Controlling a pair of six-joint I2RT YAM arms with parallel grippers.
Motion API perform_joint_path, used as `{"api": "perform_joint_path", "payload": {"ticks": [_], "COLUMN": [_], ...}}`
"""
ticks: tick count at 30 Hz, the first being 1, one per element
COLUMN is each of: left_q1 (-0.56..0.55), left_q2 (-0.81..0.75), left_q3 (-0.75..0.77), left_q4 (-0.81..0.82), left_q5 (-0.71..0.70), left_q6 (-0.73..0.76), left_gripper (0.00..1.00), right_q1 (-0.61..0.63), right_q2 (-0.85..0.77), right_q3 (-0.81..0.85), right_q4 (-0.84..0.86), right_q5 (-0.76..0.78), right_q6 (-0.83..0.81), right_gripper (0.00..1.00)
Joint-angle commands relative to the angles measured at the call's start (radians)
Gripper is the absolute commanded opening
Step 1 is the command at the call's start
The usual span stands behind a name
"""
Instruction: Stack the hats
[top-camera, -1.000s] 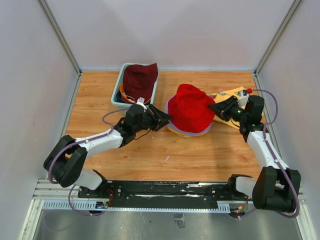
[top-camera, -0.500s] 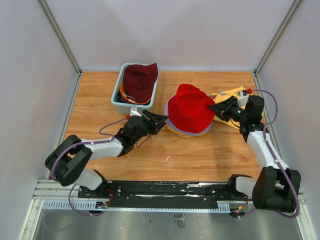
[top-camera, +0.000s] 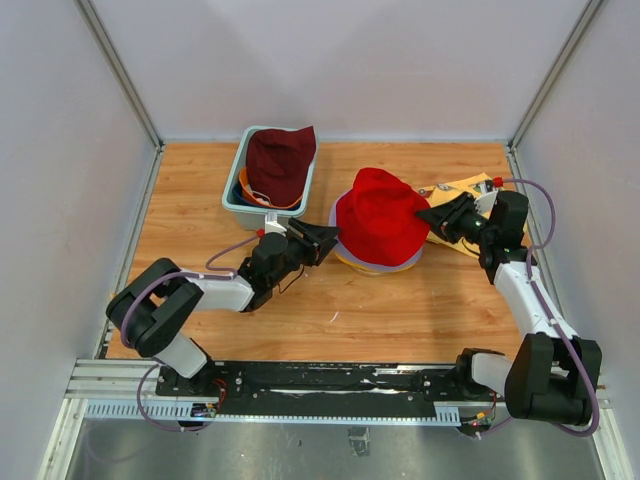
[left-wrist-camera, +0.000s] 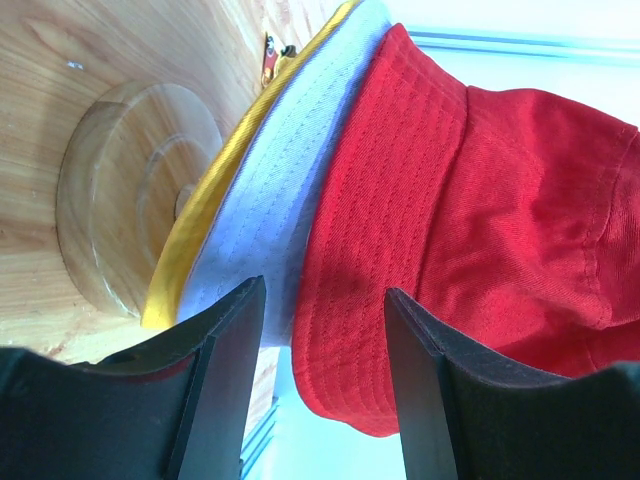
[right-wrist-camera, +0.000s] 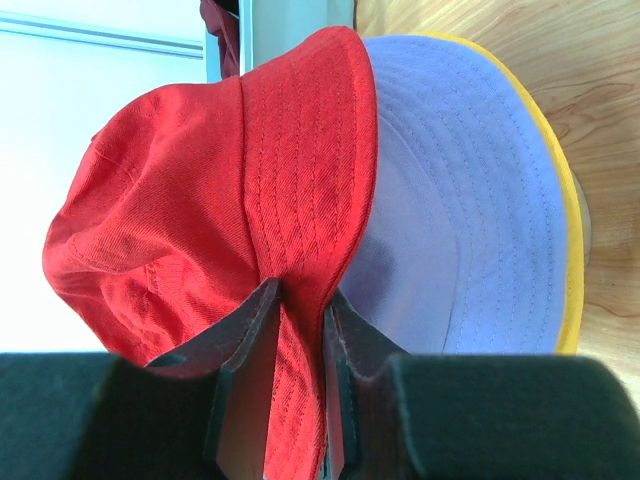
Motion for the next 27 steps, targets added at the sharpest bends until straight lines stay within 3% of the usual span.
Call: {"api": "perform_joint_path", "payload": {"ticks": [1, 13, 20, 23, 27], "left_q1": [-0.009, -0.009, -0.009, -0.009, -0.009], "left_q2": [0.011, 0.144, 0.18, 0.203, 0.214], "left_q3": [0.013, 0.044, 0.001, 0.001, -0.012], "left_q4": [0.046, 0.271, 0.446, 0.503, 0.53], "left_q5": [-0.022, -0.016, -0.031, -0.016, -0.005], "left_q6": [0.009, -0.009, -0.028, -0.032, -0.037], "left_gripper": [0.56, 0.55, 0.45, 0.3, 0.02], "right_q1": [-0.006, -0.004, -0.001, -0.001, -0.002], "right_q2": [0.005, 0.016, 0.019, 0.016, 0.01], "right_q3": [0.018, 0.018, 0.011, 0.011, 0.01], "right_q4": [-0.024, -0.032, -0.031, -0.036, -0.043], "right_q5": [-0.029, -0.032, -0.029, -0.027, -0.023], "right_q6": [-0.033, -0.04, -0.044, -0.046, -0.05], "right_gripper": [0.24, 0.24, 0.24, 0.24, 0.24]}}
